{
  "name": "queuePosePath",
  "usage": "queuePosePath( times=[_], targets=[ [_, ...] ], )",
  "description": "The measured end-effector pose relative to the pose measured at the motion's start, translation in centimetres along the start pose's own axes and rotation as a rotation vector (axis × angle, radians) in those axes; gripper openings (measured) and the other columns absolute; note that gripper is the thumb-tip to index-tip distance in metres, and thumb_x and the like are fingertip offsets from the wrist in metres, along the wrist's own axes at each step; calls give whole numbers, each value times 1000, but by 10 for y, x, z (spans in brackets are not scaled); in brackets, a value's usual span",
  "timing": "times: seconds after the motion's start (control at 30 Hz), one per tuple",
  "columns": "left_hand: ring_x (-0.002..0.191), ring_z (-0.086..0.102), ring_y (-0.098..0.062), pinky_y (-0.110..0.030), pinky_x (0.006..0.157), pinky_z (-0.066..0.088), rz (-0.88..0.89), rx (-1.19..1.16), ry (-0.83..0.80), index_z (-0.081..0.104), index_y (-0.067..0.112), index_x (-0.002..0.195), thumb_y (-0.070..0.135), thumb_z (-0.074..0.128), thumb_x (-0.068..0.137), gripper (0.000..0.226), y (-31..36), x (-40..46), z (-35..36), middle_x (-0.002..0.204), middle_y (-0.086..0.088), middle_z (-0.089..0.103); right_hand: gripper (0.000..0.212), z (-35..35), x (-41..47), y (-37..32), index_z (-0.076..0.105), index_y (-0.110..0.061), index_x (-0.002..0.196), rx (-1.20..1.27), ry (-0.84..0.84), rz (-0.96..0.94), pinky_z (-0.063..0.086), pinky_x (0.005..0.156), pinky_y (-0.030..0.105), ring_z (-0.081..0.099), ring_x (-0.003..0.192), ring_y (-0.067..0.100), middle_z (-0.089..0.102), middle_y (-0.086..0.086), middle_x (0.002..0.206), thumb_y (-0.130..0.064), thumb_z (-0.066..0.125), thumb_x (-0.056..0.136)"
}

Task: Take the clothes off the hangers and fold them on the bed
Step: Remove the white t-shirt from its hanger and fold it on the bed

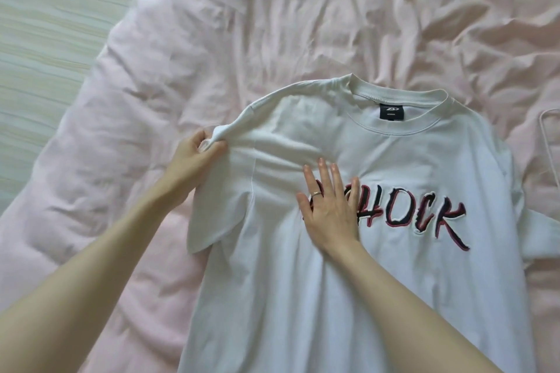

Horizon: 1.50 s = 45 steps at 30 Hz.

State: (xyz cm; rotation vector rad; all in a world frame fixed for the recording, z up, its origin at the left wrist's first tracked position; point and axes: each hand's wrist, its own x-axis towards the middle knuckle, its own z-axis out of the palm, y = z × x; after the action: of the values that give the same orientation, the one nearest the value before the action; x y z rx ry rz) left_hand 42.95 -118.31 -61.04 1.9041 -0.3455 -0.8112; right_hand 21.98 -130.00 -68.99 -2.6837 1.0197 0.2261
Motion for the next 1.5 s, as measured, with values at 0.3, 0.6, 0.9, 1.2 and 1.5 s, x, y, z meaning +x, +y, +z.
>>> queuePosePath(
  times=[0.3,0.6,0.9,1.2,1.5],
  targets=[
    [82,55,-16,-31,77,44,107,381,339,65,13,89,28,72,80,19,-7,41,-69,87,-2,62,60,7,1,0,-3,-32,144,-51,-9,33,-18,110,47,-5,146,13,-6,-7,156,-53,5,89],
    [82,59,-17,-35,76,48,-44,214,216,67,22,80,28,70,83,7,-38,36,-105,82,-2,65,60,10,2,-3,13,-30,147,-59,55,76,-9,112,47,2,143,12,9,-5,157,-51,17,90],
    [74,60,-20,-32,55,54,-189,-121,388,56,13,91,49,63,84,37,-36,50,-107,83,-3,58,80,-20,14,-53,33,-24,145,218,99,201,-5,114,50,10,145,19,19,3,156,-62,9,79],
    [56,67,-11,-21,47,52,-385,-287,-16,61,10,99,41,56,91,33,-52,5,-116,76,-5,70,74,2,-14,-167,42,-18,136,-29,248,-665,17,106,67,33,138,29,40,10,146,-57,53,74],
    [45,55,-6,-18,41,41,-163,-128,116,57,16,82,19,58,92,10,-57,-4,-122,70,-4,61,48,-5,-9,-180,52,-13,128,269,337,-711,31,104,52,56,120,29,60,12,128,-20,48,81]
  ],
)
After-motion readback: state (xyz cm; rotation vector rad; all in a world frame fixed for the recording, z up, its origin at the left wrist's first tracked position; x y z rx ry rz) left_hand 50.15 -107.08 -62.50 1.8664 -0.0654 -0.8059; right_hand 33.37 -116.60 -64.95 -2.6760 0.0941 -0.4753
